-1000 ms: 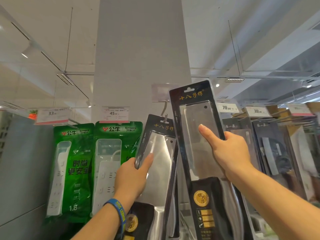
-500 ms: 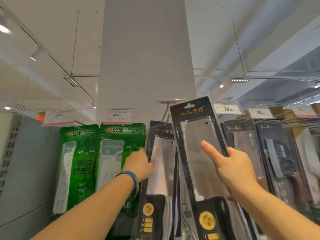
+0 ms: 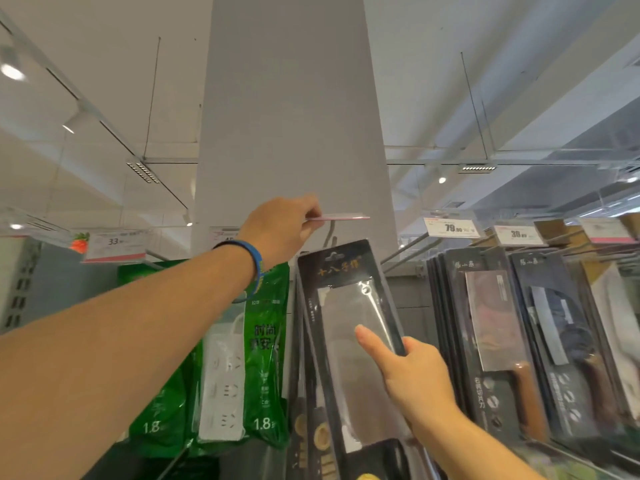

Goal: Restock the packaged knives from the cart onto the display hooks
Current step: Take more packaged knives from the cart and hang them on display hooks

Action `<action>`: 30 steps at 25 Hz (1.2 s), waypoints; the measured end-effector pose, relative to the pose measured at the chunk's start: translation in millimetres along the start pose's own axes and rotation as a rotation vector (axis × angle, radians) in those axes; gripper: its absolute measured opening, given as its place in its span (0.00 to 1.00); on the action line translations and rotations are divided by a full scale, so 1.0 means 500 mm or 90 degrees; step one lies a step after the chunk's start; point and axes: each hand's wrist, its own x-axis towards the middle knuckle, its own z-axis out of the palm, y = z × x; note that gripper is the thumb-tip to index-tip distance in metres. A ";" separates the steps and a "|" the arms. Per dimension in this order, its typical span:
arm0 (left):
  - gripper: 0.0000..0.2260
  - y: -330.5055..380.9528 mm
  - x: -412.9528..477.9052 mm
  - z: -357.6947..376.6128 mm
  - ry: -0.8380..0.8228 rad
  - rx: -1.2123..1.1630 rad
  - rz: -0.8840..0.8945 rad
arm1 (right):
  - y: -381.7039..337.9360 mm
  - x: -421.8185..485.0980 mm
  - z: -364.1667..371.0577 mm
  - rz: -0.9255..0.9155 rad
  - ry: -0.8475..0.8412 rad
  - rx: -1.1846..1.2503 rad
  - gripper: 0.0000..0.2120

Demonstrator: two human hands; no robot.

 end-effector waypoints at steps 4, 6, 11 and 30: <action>0.13 -0.004 0.000 0.006 0.006 -0.010 -0.009 | 0.009 -0.004 0.029 -0.008 -0.020 0.027 0.38; 0.15 -0.006 -0.001 0.004 -0.011 -0.014 -0.014 | 0.003 0.001 0.028 -0.027 0.009 0.054 0.37; 0.15 -0.008 -0.011 0.014 -0.005 -0.043 -0.028 | -0.022 0.003 0.048 -0.052 -0.026 0.030 0.31; 0.14 -0.011 -0.020 0.021 0.020 -0.044 -0.030 | 0.019 0.017 0.066 0.071 -0.062 0.129 0.50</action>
